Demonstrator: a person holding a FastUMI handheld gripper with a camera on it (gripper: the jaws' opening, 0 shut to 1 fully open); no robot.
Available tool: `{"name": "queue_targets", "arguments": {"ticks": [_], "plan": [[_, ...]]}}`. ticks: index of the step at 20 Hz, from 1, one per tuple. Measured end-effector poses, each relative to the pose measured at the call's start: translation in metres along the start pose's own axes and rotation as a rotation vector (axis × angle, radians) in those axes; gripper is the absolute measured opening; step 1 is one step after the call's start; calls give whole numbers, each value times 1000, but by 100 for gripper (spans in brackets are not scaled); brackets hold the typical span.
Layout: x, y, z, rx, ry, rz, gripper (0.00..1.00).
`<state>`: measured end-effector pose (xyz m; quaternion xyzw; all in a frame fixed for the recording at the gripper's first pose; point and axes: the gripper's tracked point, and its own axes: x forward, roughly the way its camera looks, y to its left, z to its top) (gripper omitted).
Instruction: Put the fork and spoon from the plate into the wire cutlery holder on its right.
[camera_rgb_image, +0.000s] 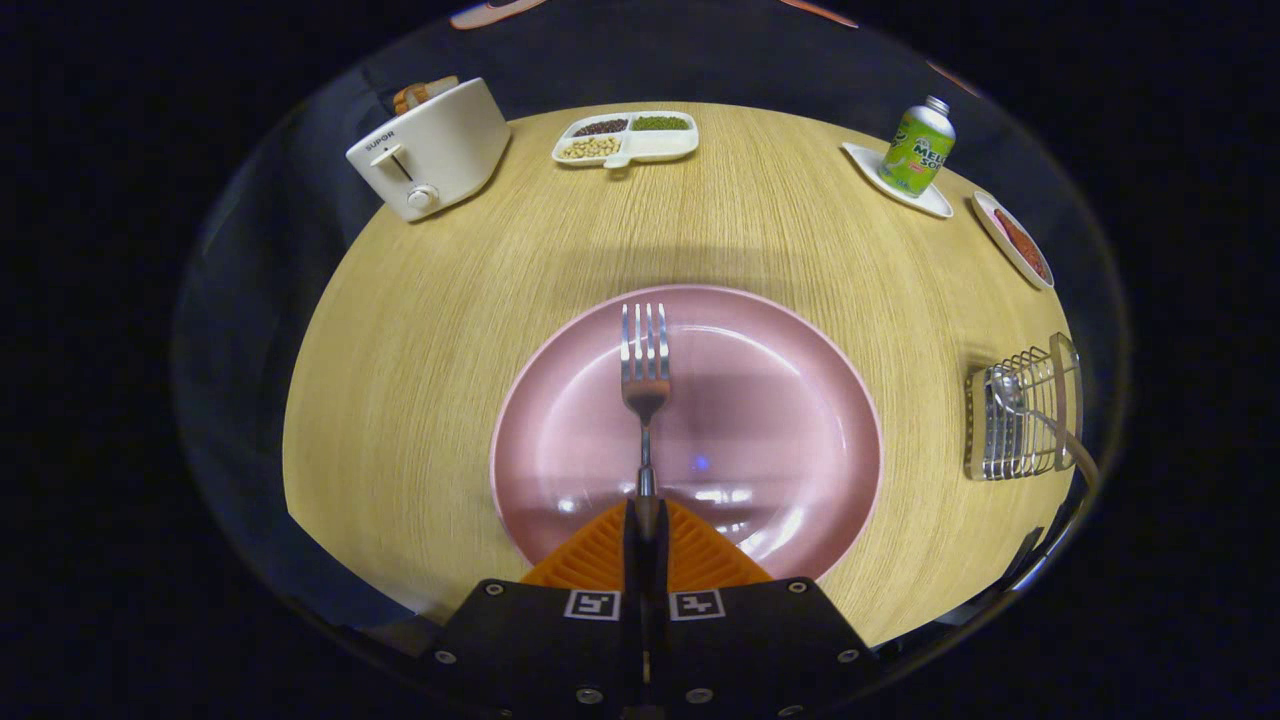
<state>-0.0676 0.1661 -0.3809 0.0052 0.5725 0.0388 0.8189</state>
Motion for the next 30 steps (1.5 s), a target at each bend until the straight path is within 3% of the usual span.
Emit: {"name": "queue_targets", "arguments": {"ticks": [9, 18, 23, 30], "plan": [[-69, -94, 17, 45, -105, -82, 3], [-111, -221, -7, 175, -77, -187, 4], [-110, -250, -18, 184, -44, -204, 4], [-100, -251, -18, 137, -2, -192, 7]]}}
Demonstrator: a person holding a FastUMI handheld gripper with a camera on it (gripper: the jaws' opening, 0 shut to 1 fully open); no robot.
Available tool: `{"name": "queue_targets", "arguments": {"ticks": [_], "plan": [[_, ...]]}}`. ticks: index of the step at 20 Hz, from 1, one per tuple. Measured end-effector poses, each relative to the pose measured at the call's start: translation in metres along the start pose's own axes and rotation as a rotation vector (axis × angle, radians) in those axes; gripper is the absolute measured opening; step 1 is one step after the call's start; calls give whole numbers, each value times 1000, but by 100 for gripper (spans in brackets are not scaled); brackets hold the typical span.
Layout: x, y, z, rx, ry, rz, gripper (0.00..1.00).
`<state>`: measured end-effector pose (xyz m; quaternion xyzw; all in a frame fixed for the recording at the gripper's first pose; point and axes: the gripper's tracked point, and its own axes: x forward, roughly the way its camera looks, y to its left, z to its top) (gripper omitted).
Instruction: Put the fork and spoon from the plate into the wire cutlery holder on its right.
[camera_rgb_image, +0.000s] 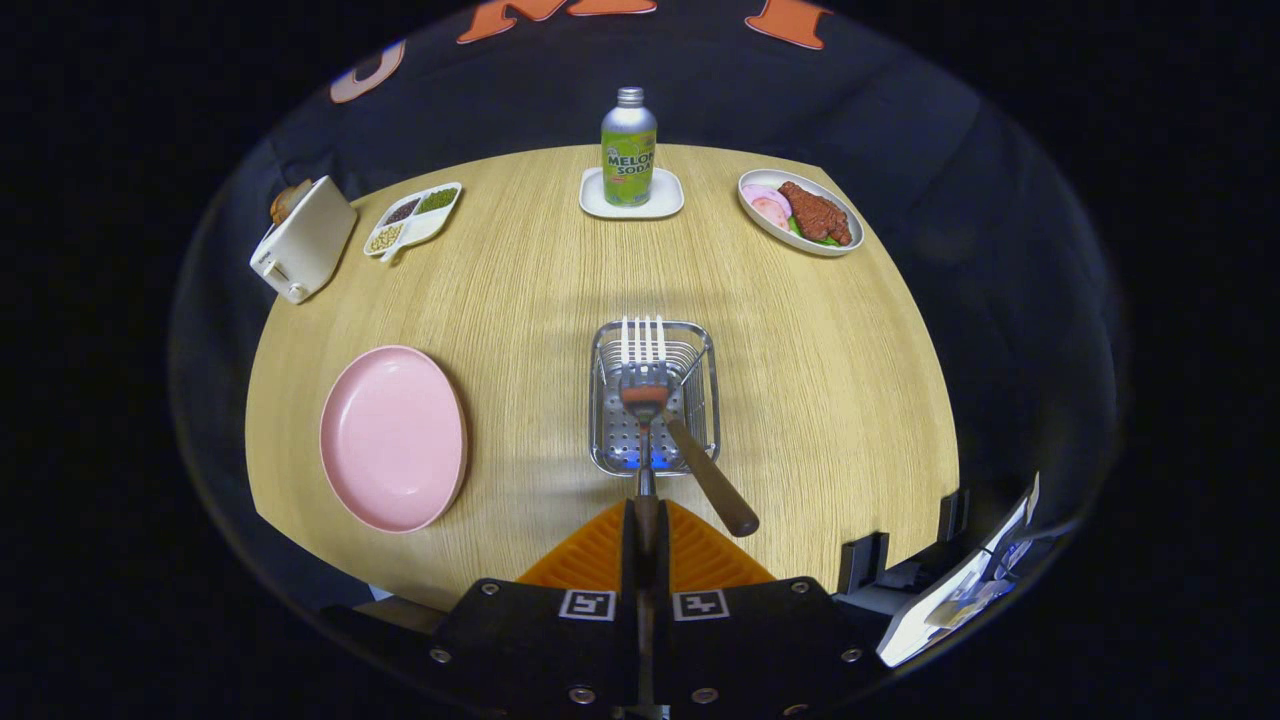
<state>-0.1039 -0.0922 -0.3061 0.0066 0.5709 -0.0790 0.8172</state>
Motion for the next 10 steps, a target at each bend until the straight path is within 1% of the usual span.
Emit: {"name": "queue_targets", "arguments": {"ticks": [5, 10], "plan": [[3, -2, 15, 0, -30, 3, 9], [2, -6, 44, -6, -139, -13, 12]]}}
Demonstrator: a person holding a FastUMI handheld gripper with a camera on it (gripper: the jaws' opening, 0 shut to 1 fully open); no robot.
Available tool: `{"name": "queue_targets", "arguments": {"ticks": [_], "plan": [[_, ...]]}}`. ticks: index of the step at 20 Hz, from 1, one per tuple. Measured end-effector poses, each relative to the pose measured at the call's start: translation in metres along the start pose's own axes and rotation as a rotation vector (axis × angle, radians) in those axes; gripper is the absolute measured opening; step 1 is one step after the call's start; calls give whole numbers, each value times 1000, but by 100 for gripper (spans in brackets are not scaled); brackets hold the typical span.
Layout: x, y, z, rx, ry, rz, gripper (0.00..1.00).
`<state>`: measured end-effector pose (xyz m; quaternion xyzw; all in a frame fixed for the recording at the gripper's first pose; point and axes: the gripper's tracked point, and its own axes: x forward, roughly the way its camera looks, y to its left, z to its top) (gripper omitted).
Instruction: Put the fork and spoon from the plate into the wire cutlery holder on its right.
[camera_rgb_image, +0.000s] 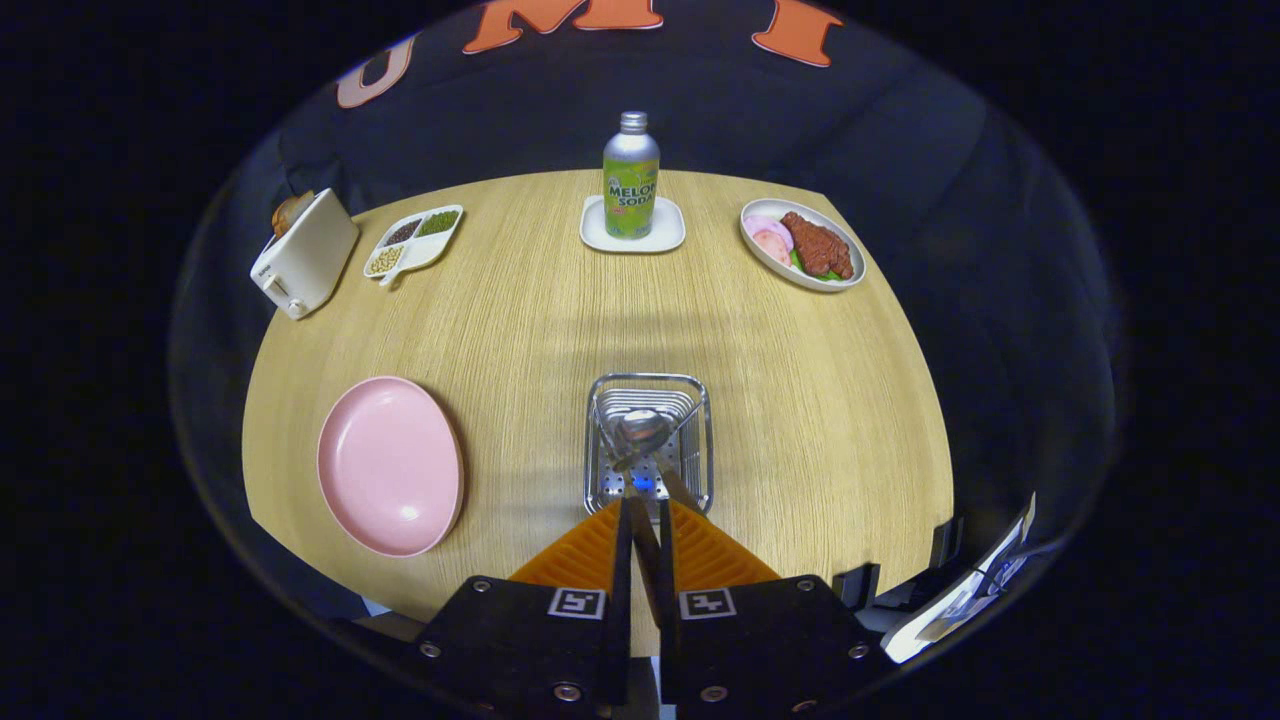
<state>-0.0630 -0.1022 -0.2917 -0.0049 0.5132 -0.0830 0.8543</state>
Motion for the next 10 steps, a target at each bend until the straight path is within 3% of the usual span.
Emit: {"name": "queue_targets", "arguments": {"ticks": [6, 10], "plan": [[-18, -7, 56, 67, -223, -9, 16], [-46, -8, 97, 93, -402, -11, 34]]}}
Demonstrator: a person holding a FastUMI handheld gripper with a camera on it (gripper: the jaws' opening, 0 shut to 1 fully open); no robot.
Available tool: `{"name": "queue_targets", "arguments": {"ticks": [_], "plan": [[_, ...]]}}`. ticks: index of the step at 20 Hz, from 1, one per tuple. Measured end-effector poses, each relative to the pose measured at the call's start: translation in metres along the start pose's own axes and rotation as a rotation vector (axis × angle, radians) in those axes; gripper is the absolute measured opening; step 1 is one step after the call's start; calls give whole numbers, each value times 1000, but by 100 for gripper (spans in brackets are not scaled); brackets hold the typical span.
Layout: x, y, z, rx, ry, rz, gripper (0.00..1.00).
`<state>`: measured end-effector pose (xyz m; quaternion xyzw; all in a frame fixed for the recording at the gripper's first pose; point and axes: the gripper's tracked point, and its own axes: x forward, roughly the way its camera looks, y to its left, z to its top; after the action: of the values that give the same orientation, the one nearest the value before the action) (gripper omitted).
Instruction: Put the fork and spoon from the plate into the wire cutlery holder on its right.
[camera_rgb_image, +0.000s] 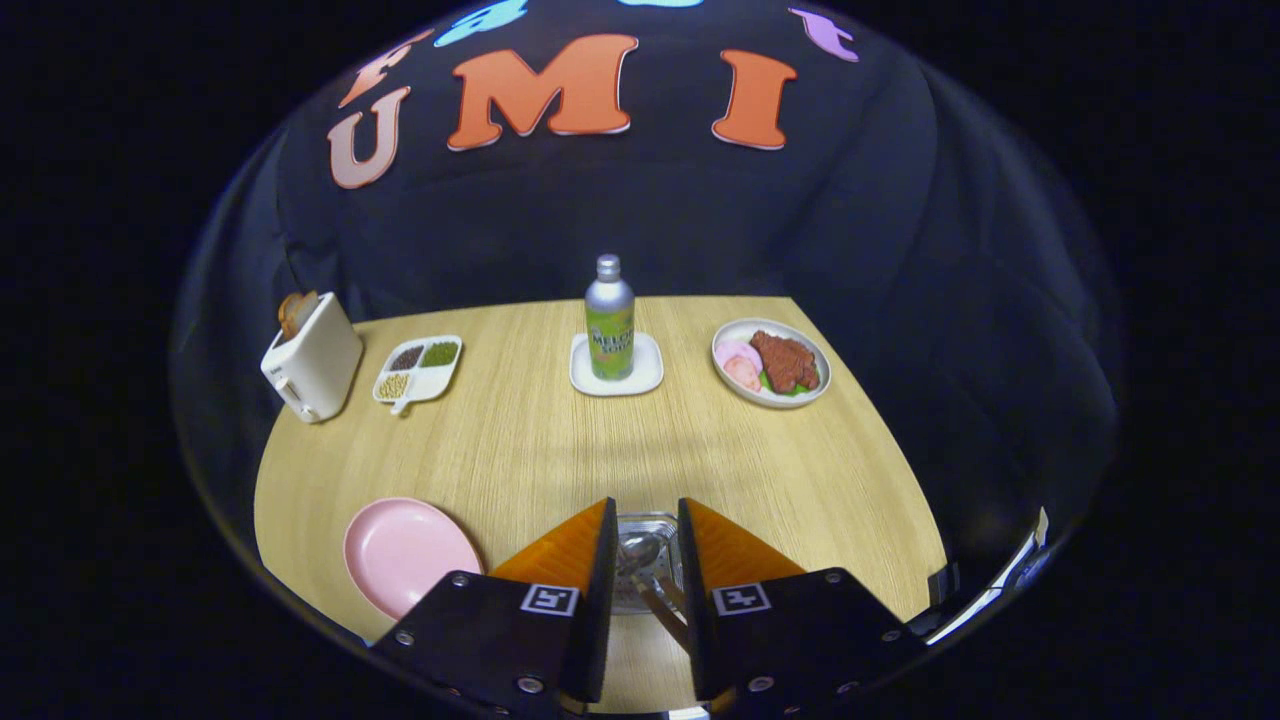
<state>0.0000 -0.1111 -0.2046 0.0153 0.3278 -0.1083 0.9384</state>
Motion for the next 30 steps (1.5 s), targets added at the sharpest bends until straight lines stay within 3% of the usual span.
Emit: {"name": "queue_targets", "arguments": {"ticks": [2, 3, 5, 7, 13, 18, 30], "plan": [[-11, 2, 30, 10, -108, 18, 53], [-19, 3, 46, 11, -167, 22, 66], [-33, 4, 72, 13, -260, 26, 82], [-47, 6, 93, 24, -321, 41, 89], [-81, 11, 136, 34, -461, 84, 95], [-109, 9, 169, -16, -584, 70, 97], [-149, 24, 209, 3, -715, 117, 96]]}}
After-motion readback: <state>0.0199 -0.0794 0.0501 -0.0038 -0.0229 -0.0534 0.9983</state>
